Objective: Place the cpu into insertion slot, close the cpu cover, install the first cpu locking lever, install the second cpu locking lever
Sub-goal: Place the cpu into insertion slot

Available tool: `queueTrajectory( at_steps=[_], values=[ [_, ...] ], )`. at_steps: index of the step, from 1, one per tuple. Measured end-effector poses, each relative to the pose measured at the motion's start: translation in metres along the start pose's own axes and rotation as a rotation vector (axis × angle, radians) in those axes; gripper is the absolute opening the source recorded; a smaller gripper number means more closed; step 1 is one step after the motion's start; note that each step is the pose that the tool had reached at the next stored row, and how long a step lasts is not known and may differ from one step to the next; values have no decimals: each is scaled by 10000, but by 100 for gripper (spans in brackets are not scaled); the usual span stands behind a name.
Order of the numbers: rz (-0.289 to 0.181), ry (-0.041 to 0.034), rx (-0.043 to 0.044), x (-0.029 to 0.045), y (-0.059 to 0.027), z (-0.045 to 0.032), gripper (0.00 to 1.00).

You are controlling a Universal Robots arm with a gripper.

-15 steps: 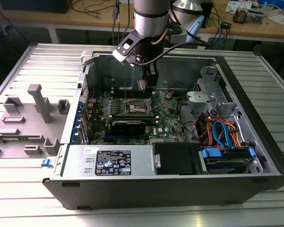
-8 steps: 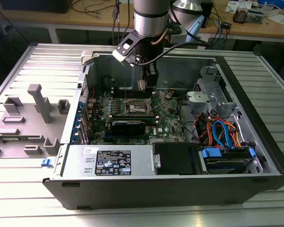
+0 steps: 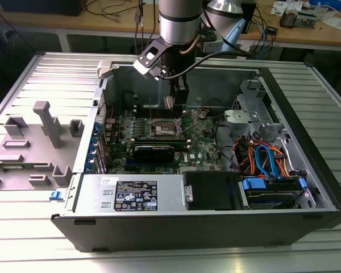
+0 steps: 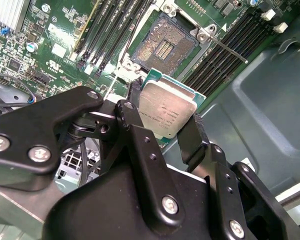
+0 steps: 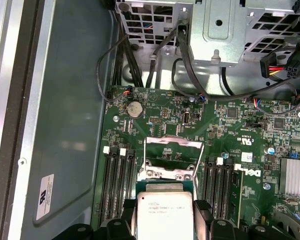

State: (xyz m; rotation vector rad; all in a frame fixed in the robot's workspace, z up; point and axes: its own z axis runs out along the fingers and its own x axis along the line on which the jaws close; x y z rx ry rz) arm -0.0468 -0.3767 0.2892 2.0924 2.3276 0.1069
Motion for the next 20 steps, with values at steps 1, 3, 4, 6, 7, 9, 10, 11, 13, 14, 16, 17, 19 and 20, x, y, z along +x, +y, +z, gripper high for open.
queueTrajectory(
  at_steps=[1, 3, 4, 6, 7, 9, 10, 11, 13, 14, 16, 17, 19, 20],
  values=[
    [0, 0, -1, 0, 0, 0, 54],
    [0, 0, 0, 0, -1, 2, 54],
    [0, 0, 0, 0, -5, 11, 54],
    [0, 0, 0, 0, -6, 14, 54],
    [0, 1, 0, 0, -6, 16, 54],
    [1, 1, 0, 0, -6, 20, 54],
    [2, 1, -1, 0, -6, 23, 54],
    [2, 1, -1, 0, -6, 25, 54],
    [3, 1, 0, -1, -7, 35, 54],
    [3, 0, 0, -1, -7, 39, 54],
    [7, 0, 0, -1, -8, 47, 54],
    [9, -1, 1, -1, -8, 48, 54],
    [13, -1, 0, -2, -8, 55, 54],
    [14, -1, 0, -2, -8, 57, 54]
  ],
)
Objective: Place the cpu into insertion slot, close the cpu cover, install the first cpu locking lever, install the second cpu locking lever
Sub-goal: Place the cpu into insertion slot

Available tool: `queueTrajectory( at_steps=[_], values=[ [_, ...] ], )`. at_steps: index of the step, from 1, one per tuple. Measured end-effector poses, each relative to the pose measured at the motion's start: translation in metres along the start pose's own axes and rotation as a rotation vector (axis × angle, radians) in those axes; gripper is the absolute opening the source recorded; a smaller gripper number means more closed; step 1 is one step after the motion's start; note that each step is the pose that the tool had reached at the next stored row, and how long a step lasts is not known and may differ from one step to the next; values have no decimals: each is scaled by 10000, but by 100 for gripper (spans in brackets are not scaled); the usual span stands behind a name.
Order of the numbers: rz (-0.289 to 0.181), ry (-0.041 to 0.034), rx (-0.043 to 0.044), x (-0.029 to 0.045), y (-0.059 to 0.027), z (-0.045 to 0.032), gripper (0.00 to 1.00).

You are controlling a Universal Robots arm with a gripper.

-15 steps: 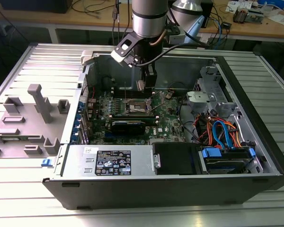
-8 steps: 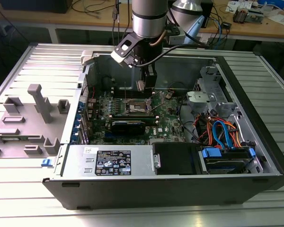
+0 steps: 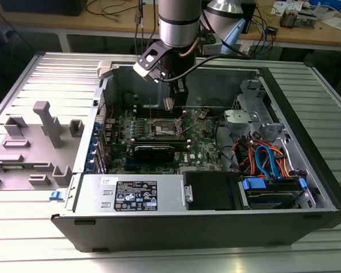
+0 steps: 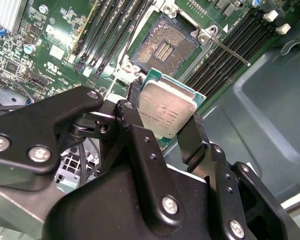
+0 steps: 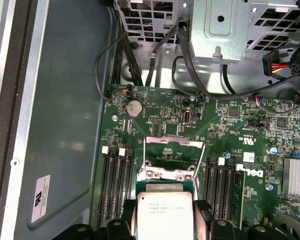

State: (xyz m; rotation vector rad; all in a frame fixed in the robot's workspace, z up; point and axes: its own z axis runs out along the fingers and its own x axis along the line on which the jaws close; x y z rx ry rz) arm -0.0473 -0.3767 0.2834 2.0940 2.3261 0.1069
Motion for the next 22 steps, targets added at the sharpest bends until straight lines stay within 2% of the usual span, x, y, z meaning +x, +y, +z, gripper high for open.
queueTrajectory(
  at_steps=[18, 22],
  values=[
    [5, -2, 0, -2, -6, 60, 54],
    [273, -15, -10, -3, -16, 108, 54]
  ],
)
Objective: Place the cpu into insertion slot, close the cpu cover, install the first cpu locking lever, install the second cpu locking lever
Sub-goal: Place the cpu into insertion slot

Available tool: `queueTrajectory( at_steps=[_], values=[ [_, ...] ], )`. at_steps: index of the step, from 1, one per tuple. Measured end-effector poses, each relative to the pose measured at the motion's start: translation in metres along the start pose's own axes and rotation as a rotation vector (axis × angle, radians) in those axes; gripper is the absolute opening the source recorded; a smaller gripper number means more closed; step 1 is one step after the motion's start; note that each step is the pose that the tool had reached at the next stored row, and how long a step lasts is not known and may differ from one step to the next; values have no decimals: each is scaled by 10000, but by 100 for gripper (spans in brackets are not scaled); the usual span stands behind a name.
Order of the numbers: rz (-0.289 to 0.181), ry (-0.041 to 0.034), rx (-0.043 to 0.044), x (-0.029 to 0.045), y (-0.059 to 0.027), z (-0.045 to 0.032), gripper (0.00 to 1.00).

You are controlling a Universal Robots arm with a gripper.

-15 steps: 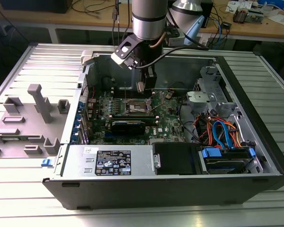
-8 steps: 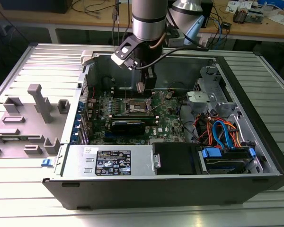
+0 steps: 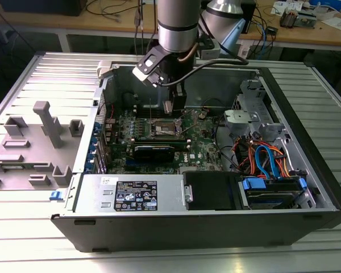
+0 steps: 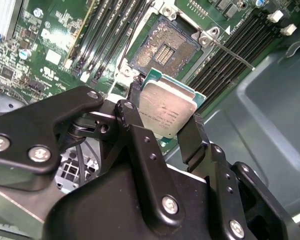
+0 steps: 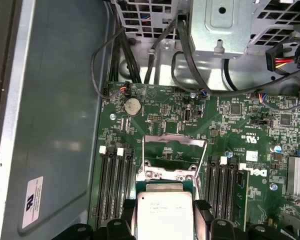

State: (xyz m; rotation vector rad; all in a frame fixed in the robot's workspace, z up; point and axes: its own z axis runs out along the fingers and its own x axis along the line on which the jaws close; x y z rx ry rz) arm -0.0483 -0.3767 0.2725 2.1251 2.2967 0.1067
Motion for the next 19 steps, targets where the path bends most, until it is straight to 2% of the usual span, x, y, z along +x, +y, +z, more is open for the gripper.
queueTrajectory(
  at_steps=[4, 8, 19],
  values=[
    [513, -30, -3, -3, -4, 64, 54],
    [857, -51, -13, -4, -6, 88, 54],
    [878, -50, -16, -4, -6, 90, 54]
  ],
)
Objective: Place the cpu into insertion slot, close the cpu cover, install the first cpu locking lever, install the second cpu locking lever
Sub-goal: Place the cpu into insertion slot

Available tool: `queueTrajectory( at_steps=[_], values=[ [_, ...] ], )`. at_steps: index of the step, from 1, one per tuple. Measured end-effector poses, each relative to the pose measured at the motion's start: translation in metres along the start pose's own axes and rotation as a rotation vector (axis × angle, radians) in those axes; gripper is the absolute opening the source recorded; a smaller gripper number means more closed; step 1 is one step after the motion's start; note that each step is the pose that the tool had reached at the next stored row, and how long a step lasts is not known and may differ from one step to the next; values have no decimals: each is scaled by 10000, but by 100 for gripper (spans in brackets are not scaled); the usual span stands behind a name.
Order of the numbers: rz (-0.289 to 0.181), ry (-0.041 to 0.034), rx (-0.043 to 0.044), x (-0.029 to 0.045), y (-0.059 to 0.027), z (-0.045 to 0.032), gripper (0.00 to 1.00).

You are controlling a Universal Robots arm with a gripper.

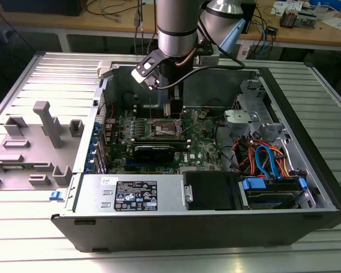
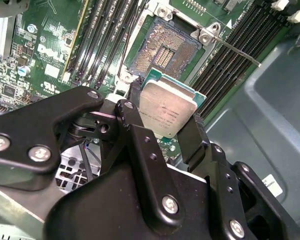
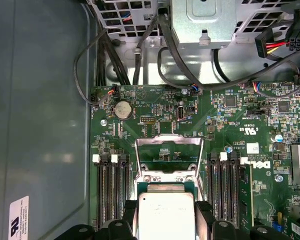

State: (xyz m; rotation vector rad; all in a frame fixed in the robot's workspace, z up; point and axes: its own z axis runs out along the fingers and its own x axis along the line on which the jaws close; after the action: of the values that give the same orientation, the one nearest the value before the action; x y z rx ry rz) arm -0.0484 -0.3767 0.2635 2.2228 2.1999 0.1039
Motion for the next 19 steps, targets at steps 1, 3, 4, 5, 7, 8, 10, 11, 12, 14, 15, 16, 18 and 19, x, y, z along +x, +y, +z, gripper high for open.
queueTrajectory(
  at_steps=[1, 3, 4, 5, 7, 8, 10, 11, 12, 14, 15, 16, 18, 19],
  values=[
    [3, 0, 0, 0, 0, 0, 54],
    [7, -1, 0, 0, 0, 0, 54],
    [8, 0, 0, 0, 0, 0, 54],
    [14, -1, -1, 0, -5, 0, 54],
    [12, 1, 1, -1, -33, 16, 54],
    [11, 1, 0, -2, -46, 35, 54],
    [-36, 4, 2, -3, -73, 79, 54],
    [-112, 8, 6, -5, -88, 112, 54],
    [-192, 12, 8, -7, -120, 153, 54],
    [-235, 14, 10, -9, -159, 197, 54],
    [-235, 15, 11, -11, -195, 229, 54],
    [-237, 16, 10, -12, -211, 260, 54],
    [-247, 16, 11, -14, -213, 296, 54],
    [-249, 15, 12, -15, -212, 327, 54]
  ],
)
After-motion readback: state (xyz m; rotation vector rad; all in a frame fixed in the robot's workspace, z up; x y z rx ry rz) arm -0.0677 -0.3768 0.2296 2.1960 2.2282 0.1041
